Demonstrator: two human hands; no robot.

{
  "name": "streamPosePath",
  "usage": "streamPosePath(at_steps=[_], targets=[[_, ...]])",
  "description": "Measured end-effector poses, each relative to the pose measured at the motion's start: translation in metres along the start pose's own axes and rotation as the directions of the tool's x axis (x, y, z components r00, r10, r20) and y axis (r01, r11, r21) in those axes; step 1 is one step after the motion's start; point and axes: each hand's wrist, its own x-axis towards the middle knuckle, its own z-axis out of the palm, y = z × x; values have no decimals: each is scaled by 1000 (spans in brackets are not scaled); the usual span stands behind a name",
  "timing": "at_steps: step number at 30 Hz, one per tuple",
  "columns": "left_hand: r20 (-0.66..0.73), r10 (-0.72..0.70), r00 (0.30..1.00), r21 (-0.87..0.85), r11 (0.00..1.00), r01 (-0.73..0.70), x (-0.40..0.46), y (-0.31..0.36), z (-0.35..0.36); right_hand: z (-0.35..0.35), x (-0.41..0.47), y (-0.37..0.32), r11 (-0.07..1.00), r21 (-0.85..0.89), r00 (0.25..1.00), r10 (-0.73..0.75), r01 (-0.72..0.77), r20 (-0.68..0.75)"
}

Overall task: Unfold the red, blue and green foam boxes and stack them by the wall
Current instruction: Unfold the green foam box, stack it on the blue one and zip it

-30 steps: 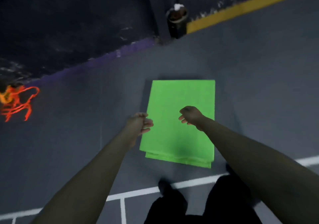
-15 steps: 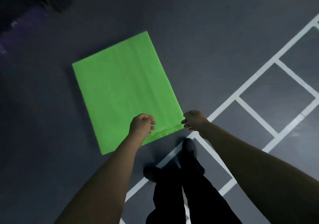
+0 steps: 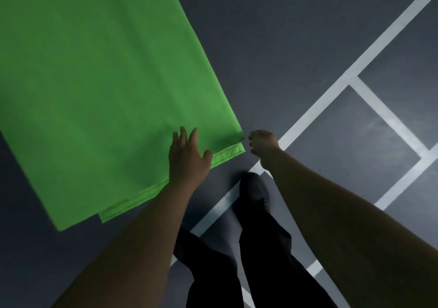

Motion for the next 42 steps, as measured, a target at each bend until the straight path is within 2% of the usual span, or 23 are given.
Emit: streamPosePath(at_steps=[3,6,11,14,19,24,27,29,33,35,38,42], targets=[[-147,119,982,138,985,-99,28,-1,23,16,38,6,998,45,999,37,-37,-7],[-177,272,946,274,937,-218,46,-2,48,30,67,11,991,49,992,121,-123,41],[-233,338,912,387,892,-232,55,-9,82,45,97,20,988,55,986,143,-148,80],[-282,361,889,397,887,-234,57,-11,86,53,103,18,981,110,981,143,-158,133],[-332,348,877,332,913,-237,50,-4,79,55,106,15,987,71,970,129,-146,206],[-411,332,849,277,933,-231,24,-3,54,57,110,36,992,50,983,107,-116,148],[-502,273,820,203,960,-196,2,1,22,54,76,31,994,-30,985,106,-102,139],[-550,214,807,155,976,-153,-16,6,-8,53,15,4,993,-69,990,107,-100,97],[-570,89,817,14,995,-99,-49,15,-83,59,-71,-29,986,-121,992,119,-112,51],[-547,-7,837,-52,998,-25,-60,25,-127,63,-96,-35,988,-50,987,147,-144,63],[-412,-156,897,-127,985,113,-73,36,-188,68,-147,-51,992,14,986,123,-126,108],[-319,-226,921,-201,965,167,-95,29,-245,78,-228,-83,1000,-28,997,10,-8,77]])
